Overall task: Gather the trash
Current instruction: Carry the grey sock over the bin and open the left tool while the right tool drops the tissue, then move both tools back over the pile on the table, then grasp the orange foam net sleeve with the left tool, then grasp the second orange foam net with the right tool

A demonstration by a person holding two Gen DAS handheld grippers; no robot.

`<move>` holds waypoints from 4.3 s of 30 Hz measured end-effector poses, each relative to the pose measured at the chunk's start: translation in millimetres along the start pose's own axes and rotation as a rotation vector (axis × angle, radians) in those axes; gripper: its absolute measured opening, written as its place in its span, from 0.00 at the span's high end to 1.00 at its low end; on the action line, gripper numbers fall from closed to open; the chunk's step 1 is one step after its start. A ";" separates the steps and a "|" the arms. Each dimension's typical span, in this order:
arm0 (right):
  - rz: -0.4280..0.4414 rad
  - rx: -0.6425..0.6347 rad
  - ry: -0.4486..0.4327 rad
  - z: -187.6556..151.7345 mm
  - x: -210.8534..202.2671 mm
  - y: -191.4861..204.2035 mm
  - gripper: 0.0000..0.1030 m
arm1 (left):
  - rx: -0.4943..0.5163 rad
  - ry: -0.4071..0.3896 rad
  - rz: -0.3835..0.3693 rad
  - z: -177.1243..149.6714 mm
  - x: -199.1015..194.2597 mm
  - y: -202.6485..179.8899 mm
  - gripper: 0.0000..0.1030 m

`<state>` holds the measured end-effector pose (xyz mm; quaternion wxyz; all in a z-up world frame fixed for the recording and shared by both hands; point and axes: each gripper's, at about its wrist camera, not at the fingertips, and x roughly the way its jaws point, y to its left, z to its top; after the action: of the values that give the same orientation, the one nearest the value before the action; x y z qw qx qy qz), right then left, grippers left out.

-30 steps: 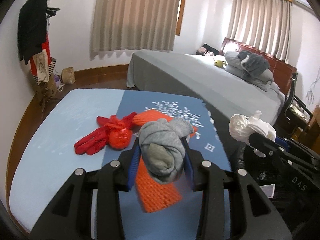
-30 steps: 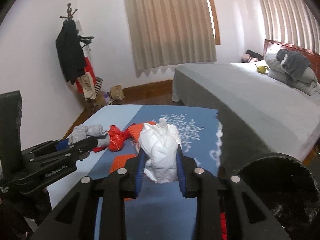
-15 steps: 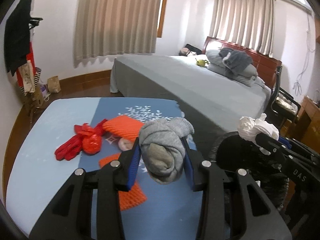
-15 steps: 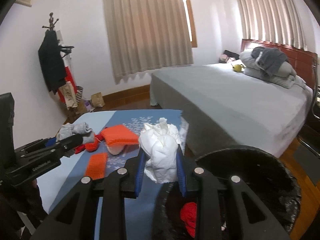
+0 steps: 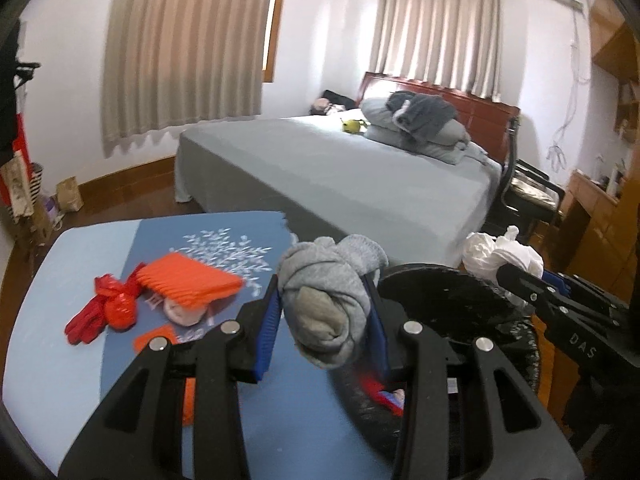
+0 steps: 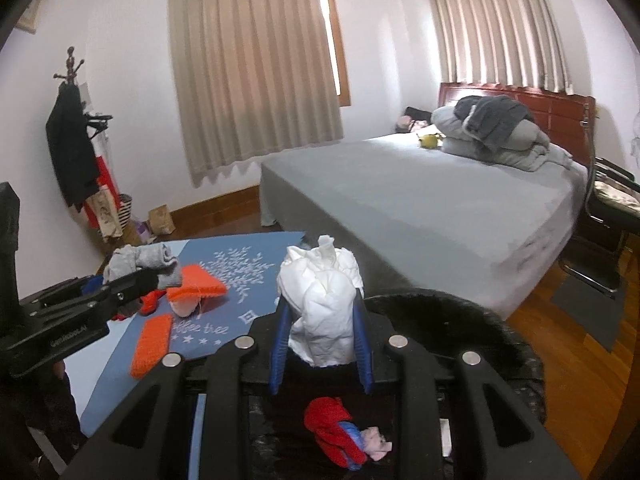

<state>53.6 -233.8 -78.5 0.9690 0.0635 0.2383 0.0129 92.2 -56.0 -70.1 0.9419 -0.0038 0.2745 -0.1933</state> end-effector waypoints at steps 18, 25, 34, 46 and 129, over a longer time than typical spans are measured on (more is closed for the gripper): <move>-0.136 0.072 -0.001 -9.5 -29.4 -64.3 0.72 | 0.113 -0.002 -0.151 3.8 18.7 -76.9 0.63; -0.168 0.092 0.024 -18.5 -27.1 -81.9 0.72 | 0.129 0.033 -0.189 -6.1 34.3 -90.8 0.63; -0.206 0.109 0.051 -25.7 -18.9 -98.7 0.66 | 0.154 0.094 -0.225 -15.5 57.8 -108.2 0.58; -0.214 0.131 0.033 -22.2 -15.4 -90.4 0.06 | 0.095 0.077 -0.091 -20.1 49.9 -59.6 0.23; 0.293 -0.254 0.257 -25.5 234.8 210.5 0.59 | -0.278 0.130 0.381 -34.3 42.2 244.7 0.90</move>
<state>251.0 -9.1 -181.8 0.9188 -0.0271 0.3443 0.1911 195.7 158.3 -148.8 0.9322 -0.0690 0.3544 0.0275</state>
